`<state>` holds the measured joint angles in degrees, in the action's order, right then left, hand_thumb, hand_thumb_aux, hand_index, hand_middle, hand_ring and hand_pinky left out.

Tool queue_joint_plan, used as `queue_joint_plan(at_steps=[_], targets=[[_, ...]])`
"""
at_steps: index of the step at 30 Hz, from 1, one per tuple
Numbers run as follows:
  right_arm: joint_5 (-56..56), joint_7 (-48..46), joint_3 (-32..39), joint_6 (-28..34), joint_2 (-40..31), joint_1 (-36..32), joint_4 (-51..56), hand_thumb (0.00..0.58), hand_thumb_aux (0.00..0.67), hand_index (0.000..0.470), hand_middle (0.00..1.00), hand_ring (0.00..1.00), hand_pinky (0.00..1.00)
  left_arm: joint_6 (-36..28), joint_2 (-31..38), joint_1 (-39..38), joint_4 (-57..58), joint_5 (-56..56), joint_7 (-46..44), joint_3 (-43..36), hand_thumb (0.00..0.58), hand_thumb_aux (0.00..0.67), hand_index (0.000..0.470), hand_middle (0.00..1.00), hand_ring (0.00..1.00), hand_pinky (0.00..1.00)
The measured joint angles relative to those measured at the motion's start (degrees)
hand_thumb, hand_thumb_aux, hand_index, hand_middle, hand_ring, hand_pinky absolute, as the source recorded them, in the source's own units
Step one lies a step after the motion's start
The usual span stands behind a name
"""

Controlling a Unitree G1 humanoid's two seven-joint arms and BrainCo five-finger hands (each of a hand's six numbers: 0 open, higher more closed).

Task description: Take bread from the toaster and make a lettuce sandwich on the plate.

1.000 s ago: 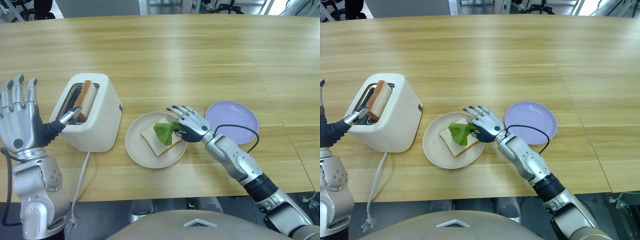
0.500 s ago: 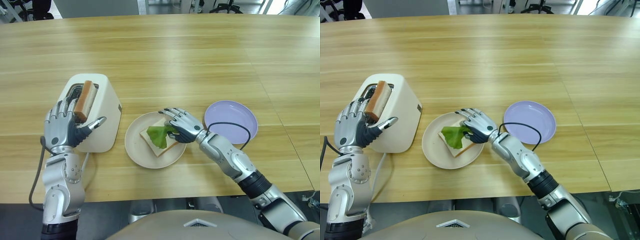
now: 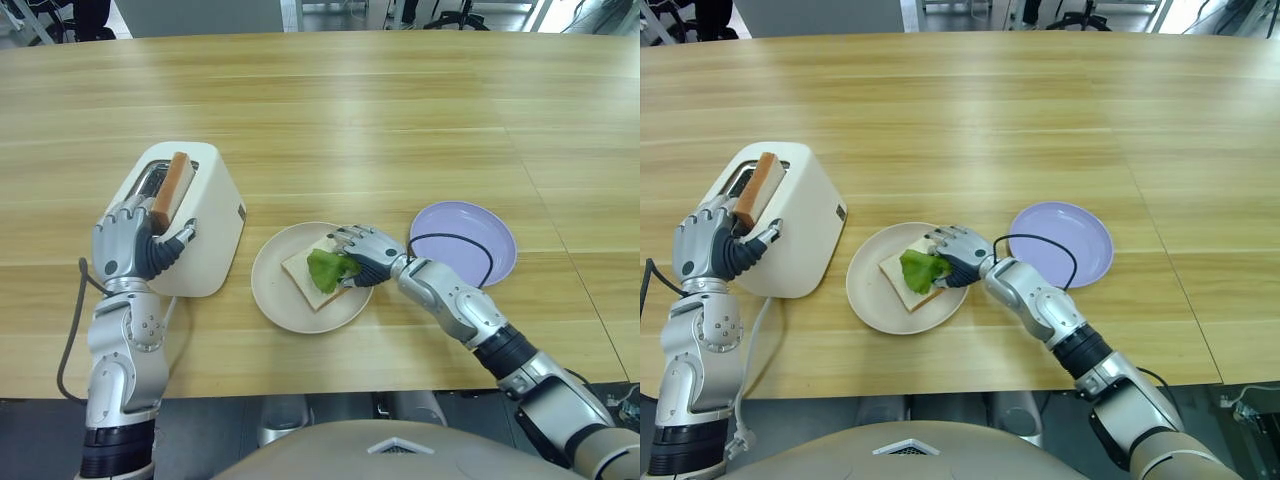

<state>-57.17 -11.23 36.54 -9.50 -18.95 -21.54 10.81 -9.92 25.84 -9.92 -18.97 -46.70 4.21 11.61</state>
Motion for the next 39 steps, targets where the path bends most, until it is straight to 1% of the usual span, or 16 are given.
queue_joint_plan(at_steps=[2,7,15,19,23,25,27,29,31,32,35,37,38,39], targets=[[-0.3,1.2,0.0,0.0,0.3,-1.1,0.2,0.000,0.000,0.000,0.00,0.00,0.00,1.1,0.0,0.6,-0.2,1.2,1.1,0.5,0.580,0.670,0.460,1.00,1.00,1.00],[-0.4,4.0,-0.5,-0.1,0.4,-1.3,0.3,0.000,0.000,0.000,0.00,0.00,0.00,3.4,-0.4,0.6,-1.8,3.4,3.0,1.0,0.580,0.670,0.460,1.00,1.00,1.00],[0.1,8.5,-2.1,-0.5,0.4,-1.3,-1.5,0.000,0.000,0.000,0.00,0.00,0.00,7.1,-1.6,0.4,-8.6,5.4,4.5,2.2,0.580,0.670,0.460,1.00,1.00,1.00],[2.4,10.4,-5.0,-1.4,-0.3,-0.7,-4.2,0.000,0.000,0.000,0.00,0.00,0.00,9.2,-3.1,0.3,-14.4,7.9,4.2,2.8,0.580,0.670,0.460,1.00,1.00,1.00],[6.6,18.3,-11.4,-5.2,-1.8,0.7,-8.2,0.000,0.000,0.000,0.00,0.00,0.00,11.5,-5.0,2.7,-23.5,13.7,2.2,2.5,0.580,0.670,0.460,1.00,1.00,1.00],[8.3,22.3,-13.3,-9.7,-4.0,4.3,-11.0,0.000,0.000,0.000,0.00,0.00,0.00,11.9,-6.3,4.4,-26.6,16.1,0.9,1.8,0.580,0.670,0.460,1.00,1.00,1.00],[8.5,25.4,-13.7,-13.7,-5.8,9.0,-13.0,0.000,0.000,0.000,0.00,0.00,0.00,12.2,-7.6,4.7,-28.3,17.5,-0.6,-0.2,0.580,0.670,0.460,1.00,1.00,1.00],[6.9,30.0,-14.2,-18.0,-8.6,13.3,-14.7,0.000,0.000,0.000,0.00,0.00,0.00,12.3,-9.9,4.7,-28.7,18.5,-1.9,-3.7,0.580,0.670,0.460,1.00,1.00,1.00],[5.8,33.0,-15.2,-20.1,-10.0,15.3,-16.1,0.000,0.000,0.000,0.00,0.00,0.00,12.8,-11.5,4.4,-28.5,19.3,-2.4,-6.3,0.580,0.670,0.460,1.00,1.00,1.00],[5.0,35.9,-16.7,-21.9,-11.0,17.8,-18.3,0.000,0.000,0.000,0.00,0.00,0.00,13.5,-13.3,3.5,-27.9,20.1,-2.7,-9.0,0.580,0.670,0.460,1.00,1.00,1.00],[3.7,39.8,-18.1,-24.6,-11.9,21.5,-21.1,0.000,0.000,0.000,0.00,0.00,0.00,14.4,-15.5,1.9,-24.3,21.7,-3.4,-13.3,0.580,0.670,0.460,1.00,1.00,1.00],[1.6,42.5,-18.6,-26.6,-13.0,24.6,-23.5,0.000,0.000,0.000,0.00,0.00,0.00,15.0,-17.4,0.0,-19.1,24.0,-3.9,-16.3,0.580,0.670,0.460,1.00,1.00,1.00],[0.4,43.8,-18.9,-27.7,-13.4,26.2,-24.6,0.000,0.000,0.000,0.00,0.00,0.00,15.7,-17.8,-0.8,-14.5,25.2,-4.3,-17.9,0.580,0.670,0.460,1.00,1.00,1.00],[0.0,44.2,-18.9,-28.1,-13.5,26.5,-25.0,0.000,0.000,0.000,0.00,0.00,0.00,15.8,-17.9,-1.2,-12.3,25.5,-4.5,-18.3,0.580,0.670,0.460,1.00,1.00,1.00]])
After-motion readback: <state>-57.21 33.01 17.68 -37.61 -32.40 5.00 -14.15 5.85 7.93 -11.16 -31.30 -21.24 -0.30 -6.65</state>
